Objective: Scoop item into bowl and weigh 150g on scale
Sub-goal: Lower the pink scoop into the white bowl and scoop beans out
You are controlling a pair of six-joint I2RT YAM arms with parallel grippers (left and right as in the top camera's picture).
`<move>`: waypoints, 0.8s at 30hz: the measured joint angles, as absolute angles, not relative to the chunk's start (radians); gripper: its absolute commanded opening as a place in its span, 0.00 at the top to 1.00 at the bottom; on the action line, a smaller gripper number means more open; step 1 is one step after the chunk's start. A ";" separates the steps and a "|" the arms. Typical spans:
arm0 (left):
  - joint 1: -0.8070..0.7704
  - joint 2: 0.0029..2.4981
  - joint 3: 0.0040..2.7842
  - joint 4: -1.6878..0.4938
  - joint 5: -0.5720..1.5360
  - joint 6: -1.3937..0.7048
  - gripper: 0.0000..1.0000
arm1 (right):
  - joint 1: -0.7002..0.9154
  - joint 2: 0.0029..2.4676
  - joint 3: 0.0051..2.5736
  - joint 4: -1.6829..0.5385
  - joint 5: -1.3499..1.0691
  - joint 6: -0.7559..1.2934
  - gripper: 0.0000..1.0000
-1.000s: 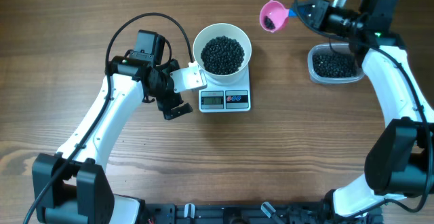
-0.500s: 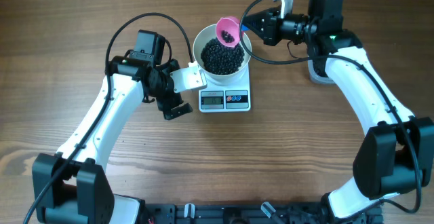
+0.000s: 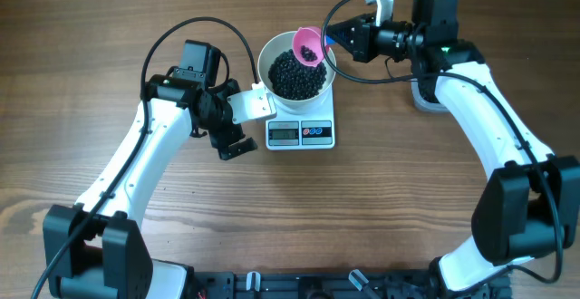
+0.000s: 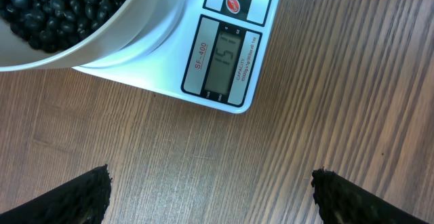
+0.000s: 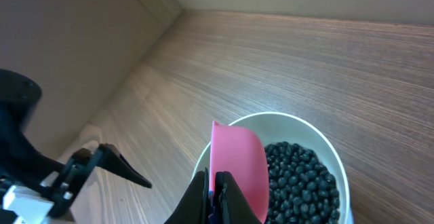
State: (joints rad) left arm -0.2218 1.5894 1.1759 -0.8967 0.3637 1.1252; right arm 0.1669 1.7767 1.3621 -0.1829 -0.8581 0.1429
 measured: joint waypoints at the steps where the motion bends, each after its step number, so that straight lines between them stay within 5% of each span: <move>1: -0.222 1.589 1.176 -0.897 0.364 1.125 0.00 | 0.167 1.785 1.362 -0.183 -0.855 0.133 0.96; 24: -0.222 1.589 1.176 -0.896 0.364 1.125 0.00 | 0.220 1.925 1.362 -0.089 -0.753 -0.019 0.96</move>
